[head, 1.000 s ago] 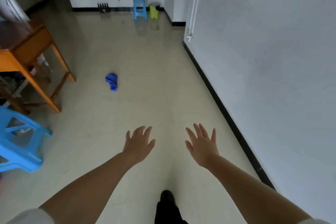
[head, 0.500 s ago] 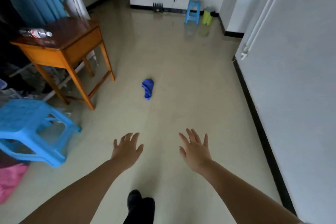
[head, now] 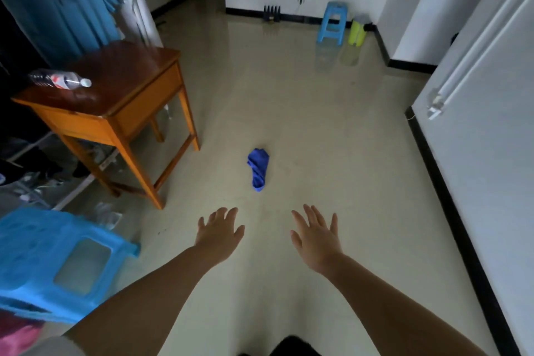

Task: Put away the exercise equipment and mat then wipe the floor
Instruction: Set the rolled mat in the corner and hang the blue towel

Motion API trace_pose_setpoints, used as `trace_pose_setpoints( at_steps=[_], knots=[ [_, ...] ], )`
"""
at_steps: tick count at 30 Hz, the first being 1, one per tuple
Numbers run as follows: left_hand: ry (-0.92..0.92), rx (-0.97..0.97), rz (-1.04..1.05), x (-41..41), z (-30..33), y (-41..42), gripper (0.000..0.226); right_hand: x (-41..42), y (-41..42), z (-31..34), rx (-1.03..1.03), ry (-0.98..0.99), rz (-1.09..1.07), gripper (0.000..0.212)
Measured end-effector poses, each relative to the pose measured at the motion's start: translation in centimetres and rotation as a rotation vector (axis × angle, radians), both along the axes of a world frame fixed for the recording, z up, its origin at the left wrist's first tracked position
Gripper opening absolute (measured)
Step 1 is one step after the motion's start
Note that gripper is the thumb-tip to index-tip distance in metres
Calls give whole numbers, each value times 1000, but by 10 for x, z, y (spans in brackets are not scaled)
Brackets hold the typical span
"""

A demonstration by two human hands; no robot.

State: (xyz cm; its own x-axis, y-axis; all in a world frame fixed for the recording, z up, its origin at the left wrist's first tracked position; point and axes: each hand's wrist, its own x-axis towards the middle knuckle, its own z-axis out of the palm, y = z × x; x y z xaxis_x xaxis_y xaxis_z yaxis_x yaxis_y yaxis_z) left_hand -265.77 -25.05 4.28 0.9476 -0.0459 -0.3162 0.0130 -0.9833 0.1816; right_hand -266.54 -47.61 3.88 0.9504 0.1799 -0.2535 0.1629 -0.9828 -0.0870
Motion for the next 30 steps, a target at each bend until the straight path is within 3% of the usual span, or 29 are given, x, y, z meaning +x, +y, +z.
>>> trace_pose_setpoints(
  at_steps=[2,6,11,15,17,19,22,30],
  knots=[
    [9,-6,-49,33,-2,1,54,31,7,-7,1,18,1,79],
    [24,-4,-81,114,-16,15,54,114,15,-22,-53,95,-18,54],
    [55,-2,-6,235,-28,48,52,238,29,-36,-37,124,-19,54],
    [88,-4,48,309,-32,71,52,318,41,-42,-64,163,12,71],
    [108,-19,73,338,-40,83,52,352,44,-47,-77,209,15,56],
    [130,-19,68,345,-36,82,53,361,47,-39,-67,207,17,53],
    [163,-47,34,421,-57,97,53,433,66,-50,-59,232,14,54],
    [265,-43,-202,608,-102,115,55,559,100,-88,0,365,-284,53]
  ],
)
